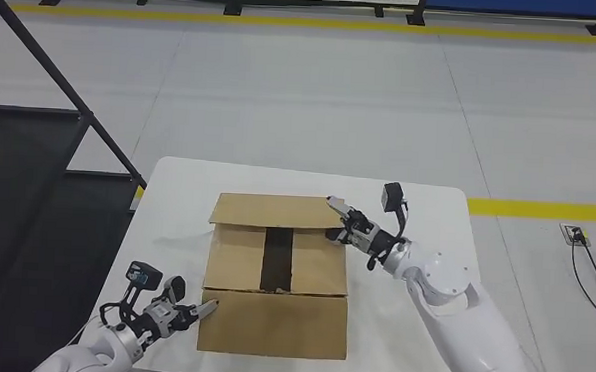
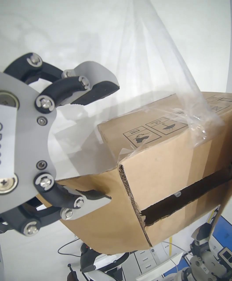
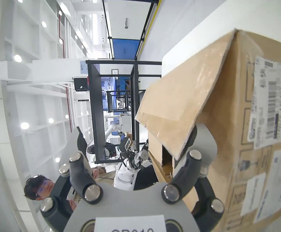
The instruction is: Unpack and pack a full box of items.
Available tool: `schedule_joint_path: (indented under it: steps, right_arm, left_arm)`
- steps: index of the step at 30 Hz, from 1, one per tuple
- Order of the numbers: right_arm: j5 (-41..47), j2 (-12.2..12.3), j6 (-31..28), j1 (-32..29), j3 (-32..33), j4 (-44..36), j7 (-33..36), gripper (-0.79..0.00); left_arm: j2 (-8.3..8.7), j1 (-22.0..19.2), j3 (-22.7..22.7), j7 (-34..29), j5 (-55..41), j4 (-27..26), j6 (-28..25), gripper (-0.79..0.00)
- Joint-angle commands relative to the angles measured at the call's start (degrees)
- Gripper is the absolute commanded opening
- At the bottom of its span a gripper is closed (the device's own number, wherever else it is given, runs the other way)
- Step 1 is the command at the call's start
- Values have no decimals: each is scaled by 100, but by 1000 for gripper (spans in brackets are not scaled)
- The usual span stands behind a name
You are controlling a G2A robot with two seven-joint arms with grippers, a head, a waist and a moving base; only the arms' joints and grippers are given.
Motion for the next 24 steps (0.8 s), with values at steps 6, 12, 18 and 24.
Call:
schedule_joint_path:
  steps: [6,12,18,24]
  right_arm:
    - [-142,-218,140,817,-389,556,-788,0]
    - [-379,-479,426,1727,-871,1470,-1272,0]
    - [-496,-828,611,2455,-1434,2554,-1615,0]
    - [-466,-1144,508,2881,-1798,3513,-1548,0]
  left_arm:
    - [9,40,64,66,33,-45,61,0]
    - [20,93,79,123,22,-72,66,0]
    - [32,122,81,161,-32,-52,74,0]
    - [41,138,99,203,-94,-24,93,0]
